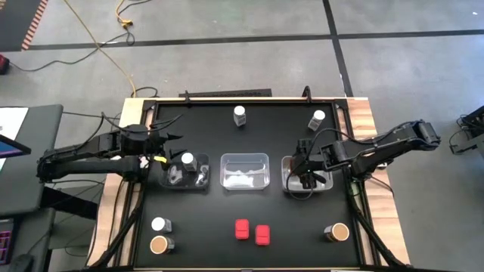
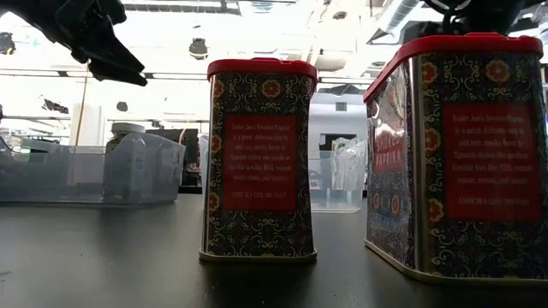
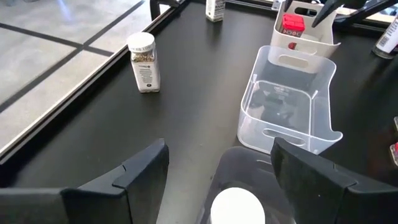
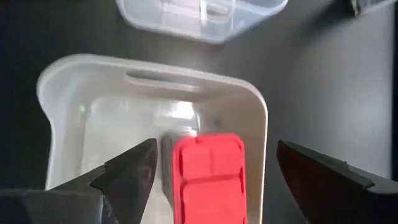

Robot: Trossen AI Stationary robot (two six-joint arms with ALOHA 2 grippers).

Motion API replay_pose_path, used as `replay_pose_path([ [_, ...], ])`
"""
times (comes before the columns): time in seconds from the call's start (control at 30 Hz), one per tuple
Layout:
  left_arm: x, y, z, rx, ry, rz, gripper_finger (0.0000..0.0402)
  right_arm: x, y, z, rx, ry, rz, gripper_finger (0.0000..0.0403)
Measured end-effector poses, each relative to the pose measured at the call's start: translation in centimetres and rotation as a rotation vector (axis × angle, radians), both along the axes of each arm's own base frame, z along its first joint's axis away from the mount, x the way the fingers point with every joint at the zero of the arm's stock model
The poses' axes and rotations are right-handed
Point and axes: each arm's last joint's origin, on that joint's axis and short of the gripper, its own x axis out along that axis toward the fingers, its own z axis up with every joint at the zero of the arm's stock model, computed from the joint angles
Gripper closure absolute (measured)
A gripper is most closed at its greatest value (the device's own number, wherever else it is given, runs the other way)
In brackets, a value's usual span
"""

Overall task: Sort spices by type
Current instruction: Put the top red seasoning can into the white bin

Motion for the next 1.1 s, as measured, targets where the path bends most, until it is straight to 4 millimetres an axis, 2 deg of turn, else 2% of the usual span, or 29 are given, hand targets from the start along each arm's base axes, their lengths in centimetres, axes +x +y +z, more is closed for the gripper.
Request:
replay_pose_path([
  [0.47, 0.0, 0.0, 0.0, 0.008, 0.003, -0.004, 0.0131, 0.63, -0.86, -0.85, -0.019, 0.047, -0.025, 0.0035],
  [1.1, 0.01, 0.0, 0.0, 0.008, 0.003, -0.004, 0.0131, 0.86, -0.99, -0.59, -0.017, -0.004, -0.068, 0.0035],
])
